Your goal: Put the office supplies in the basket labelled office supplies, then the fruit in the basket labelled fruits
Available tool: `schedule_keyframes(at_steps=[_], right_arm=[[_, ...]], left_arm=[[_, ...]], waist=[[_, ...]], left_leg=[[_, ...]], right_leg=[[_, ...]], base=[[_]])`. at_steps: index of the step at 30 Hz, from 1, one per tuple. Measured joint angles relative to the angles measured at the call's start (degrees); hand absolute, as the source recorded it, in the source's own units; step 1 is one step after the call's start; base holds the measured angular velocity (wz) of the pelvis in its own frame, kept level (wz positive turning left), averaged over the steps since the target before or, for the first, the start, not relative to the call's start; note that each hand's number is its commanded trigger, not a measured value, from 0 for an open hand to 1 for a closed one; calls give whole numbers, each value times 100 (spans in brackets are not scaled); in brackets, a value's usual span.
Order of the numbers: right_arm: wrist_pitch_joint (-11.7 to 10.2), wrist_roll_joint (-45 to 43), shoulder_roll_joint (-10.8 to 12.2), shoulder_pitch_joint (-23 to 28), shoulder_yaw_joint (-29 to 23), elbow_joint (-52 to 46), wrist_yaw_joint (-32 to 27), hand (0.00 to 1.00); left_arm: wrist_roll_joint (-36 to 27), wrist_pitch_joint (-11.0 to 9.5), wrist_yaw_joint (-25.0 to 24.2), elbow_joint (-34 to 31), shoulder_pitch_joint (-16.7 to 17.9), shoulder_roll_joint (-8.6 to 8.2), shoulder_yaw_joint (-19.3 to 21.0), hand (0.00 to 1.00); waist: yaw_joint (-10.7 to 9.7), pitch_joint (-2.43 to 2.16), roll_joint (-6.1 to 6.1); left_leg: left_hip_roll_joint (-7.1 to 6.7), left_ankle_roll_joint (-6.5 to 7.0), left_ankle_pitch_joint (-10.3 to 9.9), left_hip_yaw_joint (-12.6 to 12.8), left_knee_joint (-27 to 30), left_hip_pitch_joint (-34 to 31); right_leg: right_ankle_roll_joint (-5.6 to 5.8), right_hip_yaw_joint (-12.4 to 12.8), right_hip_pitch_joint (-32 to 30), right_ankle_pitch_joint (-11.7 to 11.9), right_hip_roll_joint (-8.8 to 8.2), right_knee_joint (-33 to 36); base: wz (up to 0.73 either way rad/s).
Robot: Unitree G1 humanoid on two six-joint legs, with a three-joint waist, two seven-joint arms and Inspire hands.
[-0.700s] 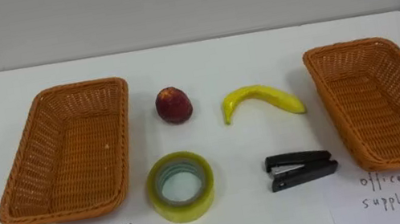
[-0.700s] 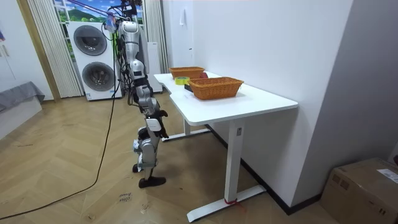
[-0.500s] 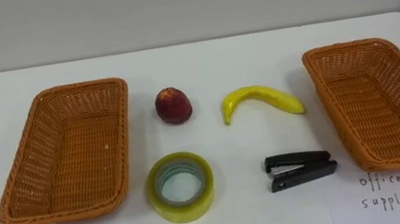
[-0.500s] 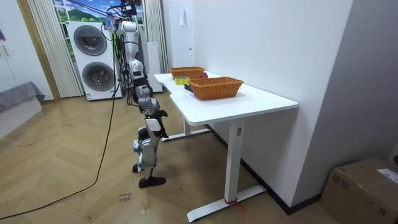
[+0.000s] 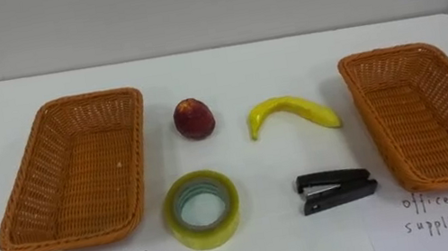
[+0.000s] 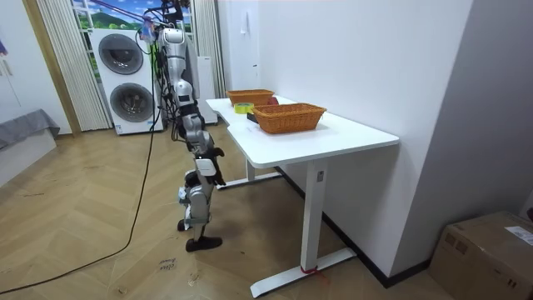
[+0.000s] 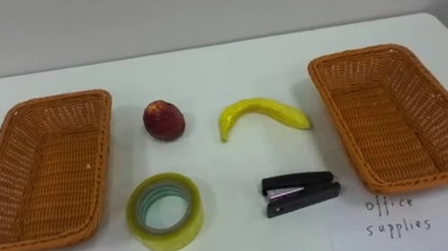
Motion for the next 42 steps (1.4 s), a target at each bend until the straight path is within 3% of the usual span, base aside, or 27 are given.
schedule_keyframes(at_steps=[8, 16, 20, 28, 33, 37, 42], right_arm=[[92, 133, 9, 35, -170, -2, -441, 0], [99, 989, -13, 302, -1157, -79, -920, 0], [98, 1023, -22, 346, -1692, -162, -1298, 0], [83, 1640, -69, 368, -2284, -905, -2046, 0], [-142, 1733, -122, 334, -2713, -1483, -2491, 0], [-191, 1818, -135, 349, -2729, -1774, -2762, 0], [-267, 1826, -195, 275, -3121, -2146, -3137, 0]], left_arm=[[-80, 12, 50, -34, 73, -14, -1, 0], [-19, 15, 89, -22, 153, 3, 176, 0], [35, 19, 92, -23, 251, 45, 238, 0], [42, 16, 94, -142, 270, 137, 481, 0], [32, 3, 84, -288, 340, 226, 624, 0], [41, -7, 86, -328, 427, 271, 629, 0], [34, -6, 88, -309, 492, 276, 749, 0]], waist=[[-30, -14, 31], [-322, -14, 19], [-476, -16, -18], [-530, -33, -166], [-552, -30, -199], [-589, -31, -193], [-681, -36, -181]], left_leg=[[7, 0, 0, 2, 0, -1], [2, 0, 0, 14, 7, 43], [8, -1, -1, 107, 20, 39], [8, -2, 0, 158, 30, 8], [1, -1, 0, 154, 3, 3], [2, -1, 0, 159, -11, 0], [-14, -1, 0, 225, 2, -70]], right_leg=[[-2, 17, 4, 1, 23, 5], [-9, 62, -30, -53, 16, 135], [-21, 96, -129, -105, -26, 262], [-29, 93, -210, -98, -26, 303], [-18, 99, -218, -103, -16, 296], [-15, 99, -232, -116, -21, 345], [-22, 180, -417, -195, -25, 518]], base=[[0], [-2], [-10], [-4], [0], [0], [-7]])
